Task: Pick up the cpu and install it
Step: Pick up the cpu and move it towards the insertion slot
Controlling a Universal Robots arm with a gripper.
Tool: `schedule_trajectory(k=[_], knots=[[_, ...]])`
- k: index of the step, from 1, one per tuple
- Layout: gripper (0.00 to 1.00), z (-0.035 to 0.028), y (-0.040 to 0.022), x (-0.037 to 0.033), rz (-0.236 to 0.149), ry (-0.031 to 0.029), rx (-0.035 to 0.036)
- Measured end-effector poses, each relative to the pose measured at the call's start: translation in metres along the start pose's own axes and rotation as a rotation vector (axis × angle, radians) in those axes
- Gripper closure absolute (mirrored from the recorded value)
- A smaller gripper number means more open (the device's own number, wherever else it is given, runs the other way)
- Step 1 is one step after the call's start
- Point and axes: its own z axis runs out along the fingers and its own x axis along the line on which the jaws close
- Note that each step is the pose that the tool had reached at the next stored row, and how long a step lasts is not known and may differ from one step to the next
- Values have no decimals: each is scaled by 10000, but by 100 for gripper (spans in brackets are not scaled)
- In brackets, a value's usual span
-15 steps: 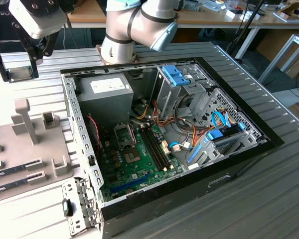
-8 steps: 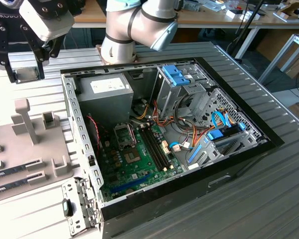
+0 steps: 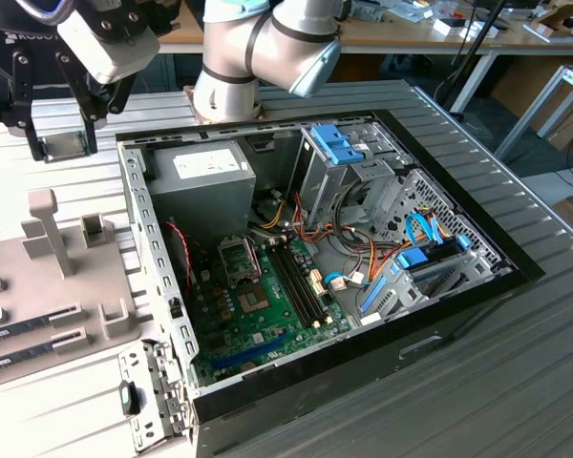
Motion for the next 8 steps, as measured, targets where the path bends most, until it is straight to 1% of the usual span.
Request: schedule_trajectory(k=[7,8], knots=[[53,14,-16,-93,0,-1,0],[53,17,-20,-118,1,-1,0]])
